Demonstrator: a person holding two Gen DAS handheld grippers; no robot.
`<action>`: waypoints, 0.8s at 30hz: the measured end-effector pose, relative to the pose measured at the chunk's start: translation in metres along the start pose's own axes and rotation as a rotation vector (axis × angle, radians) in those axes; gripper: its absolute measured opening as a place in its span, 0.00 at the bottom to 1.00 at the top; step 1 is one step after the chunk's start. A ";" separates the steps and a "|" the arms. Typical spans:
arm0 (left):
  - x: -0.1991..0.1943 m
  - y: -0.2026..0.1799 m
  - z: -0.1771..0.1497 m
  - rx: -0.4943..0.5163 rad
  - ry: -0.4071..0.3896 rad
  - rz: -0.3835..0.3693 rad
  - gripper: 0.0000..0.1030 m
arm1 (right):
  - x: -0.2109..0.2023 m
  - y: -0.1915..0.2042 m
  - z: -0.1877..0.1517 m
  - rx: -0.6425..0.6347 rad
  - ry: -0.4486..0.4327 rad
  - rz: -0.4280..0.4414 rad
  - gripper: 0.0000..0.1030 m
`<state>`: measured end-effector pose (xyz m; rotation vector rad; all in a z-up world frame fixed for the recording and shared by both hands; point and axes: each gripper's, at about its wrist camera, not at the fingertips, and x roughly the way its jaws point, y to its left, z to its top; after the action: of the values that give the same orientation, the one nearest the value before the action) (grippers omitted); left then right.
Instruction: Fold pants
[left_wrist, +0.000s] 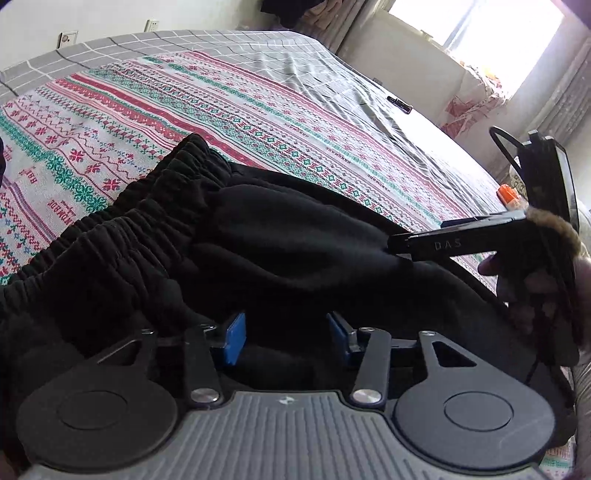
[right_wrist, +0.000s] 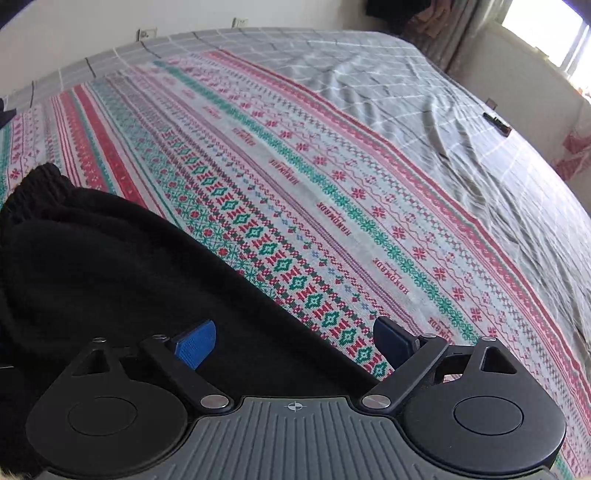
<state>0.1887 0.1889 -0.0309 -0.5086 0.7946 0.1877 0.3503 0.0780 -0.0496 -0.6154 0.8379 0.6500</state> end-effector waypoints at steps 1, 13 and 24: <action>-0.001 -0.001 -0.001 0.012 -0.004 0.005 0.62 | 0.004 -0.003 0.002 0.002 0.017 0.010 0.88; 0.000 0.001 0.002 -0.005 -0.001 -0.003 0.63 | 0.013 -0.021 0.012 0.156 0.074 0.198 0.15; -0.038 0.018 0.002 -0.178 0.001 -0.127 0.83 | -0.114 0.040 -0.011 0.063 -0.095 -0.032 0.05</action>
<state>0.1571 0.2060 -0.0089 -0.7248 0.7474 0.1416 0.2580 0.0647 0.0288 -0.5363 0.7560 0.6172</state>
